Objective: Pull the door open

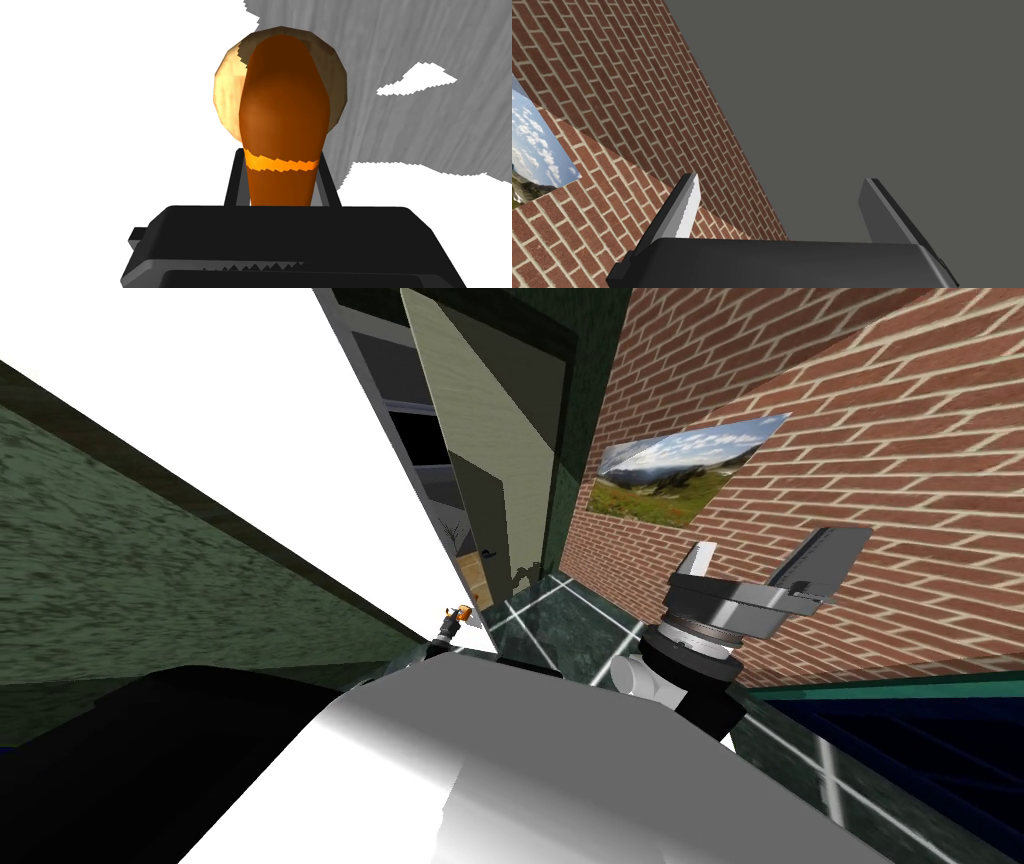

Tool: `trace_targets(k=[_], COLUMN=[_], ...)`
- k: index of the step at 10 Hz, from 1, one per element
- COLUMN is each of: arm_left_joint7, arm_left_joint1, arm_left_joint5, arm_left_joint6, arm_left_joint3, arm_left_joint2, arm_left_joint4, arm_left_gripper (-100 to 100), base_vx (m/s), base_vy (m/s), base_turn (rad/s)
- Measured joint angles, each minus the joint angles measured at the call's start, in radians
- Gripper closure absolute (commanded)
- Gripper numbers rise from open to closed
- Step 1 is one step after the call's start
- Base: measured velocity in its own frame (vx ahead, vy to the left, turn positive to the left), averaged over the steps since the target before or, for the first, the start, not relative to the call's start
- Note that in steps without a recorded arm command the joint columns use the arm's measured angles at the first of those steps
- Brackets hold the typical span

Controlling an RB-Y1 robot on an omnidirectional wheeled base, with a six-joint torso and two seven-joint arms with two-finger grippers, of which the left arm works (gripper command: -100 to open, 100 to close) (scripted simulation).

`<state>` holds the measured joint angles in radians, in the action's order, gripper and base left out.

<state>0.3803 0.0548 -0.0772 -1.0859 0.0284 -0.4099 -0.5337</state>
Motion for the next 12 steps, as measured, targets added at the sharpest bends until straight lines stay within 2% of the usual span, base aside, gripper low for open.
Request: trace_targets(k=[1,3,4,5,6,7,8,9,10,11,12], arm_left_joint7=[-0.004,-0.002,-0.008,-0.009,-0.011,-0.012,-0.014,-0.015,-0.016,-0.013,-0.017], arm_left_joint1=[-0.016,-0.074,-0.07,-0.093,-0.101,-0.121,-0.133,-0.134,-0.13,-0.15,-0.112], arm_left_joint5=[-0.006,-0.012,-0.019,-0.019,-0.022,-0.025,-0.028,-0.027,-0.033,-0.037,-0.041], arm_left_joint6=[0.021,0.007,0.036,0.033,0.035,0.031,0.037,0.041,0.046,0.03,0.057], arm_left_joint3=[0.01,0.028,0.036,0.043,0.05,0.057,0.064,0.066,0.076,0.093,0.098], arm_left_joint2=[-0.002,-0.004,-0.006,-0.004,-0.003,-0.002,-0.001,0.0,-0.008,-0.014,-0.019], arm_left_joint4=[-0.007,0.063,0.026,0.058,0.066,0.091,0.094,0.094,0.072,0.101,0.032], arm_left_gripper=[100,100,100,100,100,100,100,100,100,100,100], base_vx=[-0.146,-0.229,-0.158,-0.12,-0.13,-0.132,-0.053,-0.148,-0.223,-0.145,-0.073], base_vy=[0.043,0.055,0.037,0.034,0.045,0.072,0.037,-0.007,0.014,0.022,0.02], base_turn=[-0.069,-0.082,-0.033,-0.029,-0.038,-0.045,-0.029,-0.016,-0.013,-0.003,0.02])
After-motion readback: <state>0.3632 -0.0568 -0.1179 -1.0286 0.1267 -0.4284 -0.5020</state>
